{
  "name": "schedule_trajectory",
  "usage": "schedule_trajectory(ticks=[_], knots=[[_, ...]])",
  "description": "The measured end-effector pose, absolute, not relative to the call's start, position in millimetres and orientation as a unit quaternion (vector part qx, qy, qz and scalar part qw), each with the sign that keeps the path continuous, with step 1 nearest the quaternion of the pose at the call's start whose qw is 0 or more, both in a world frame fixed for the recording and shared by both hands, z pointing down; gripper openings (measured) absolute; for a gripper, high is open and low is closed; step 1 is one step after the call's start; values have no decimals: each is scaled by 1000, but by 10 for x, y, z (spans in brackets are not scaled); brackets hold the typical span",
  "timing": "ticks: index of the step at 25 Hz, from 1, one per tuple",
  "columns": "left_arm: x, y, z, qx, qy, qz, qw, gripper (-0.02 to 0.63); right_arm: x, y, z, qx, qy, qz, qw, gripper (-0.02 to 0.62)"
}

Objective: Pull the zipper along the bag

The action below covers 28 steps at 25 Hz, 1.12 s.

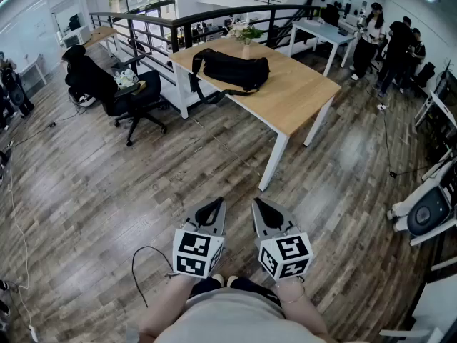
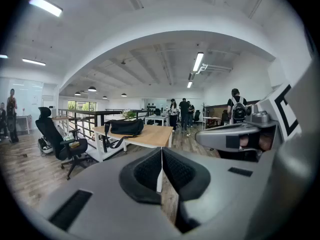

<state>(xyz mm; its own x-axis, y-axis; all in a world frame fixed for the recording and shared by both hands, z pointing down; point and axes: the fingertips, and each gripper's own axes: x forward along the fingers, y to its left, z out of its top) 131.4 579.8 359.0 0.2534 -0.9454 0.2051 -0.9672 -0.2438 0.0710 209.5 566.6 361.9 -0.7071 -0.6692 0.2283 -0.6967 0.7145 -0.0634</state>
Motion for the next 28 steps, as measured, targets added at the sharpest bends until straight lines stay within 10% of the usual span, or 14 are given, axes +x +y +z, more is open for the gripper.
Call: schedule_trajectory(ticks=[28], knots=[[1397, 5714, 3734, 783, -609, 38, 118, 17, 2248, 5669, 3770, 332, -934, 76, 105, -2]])
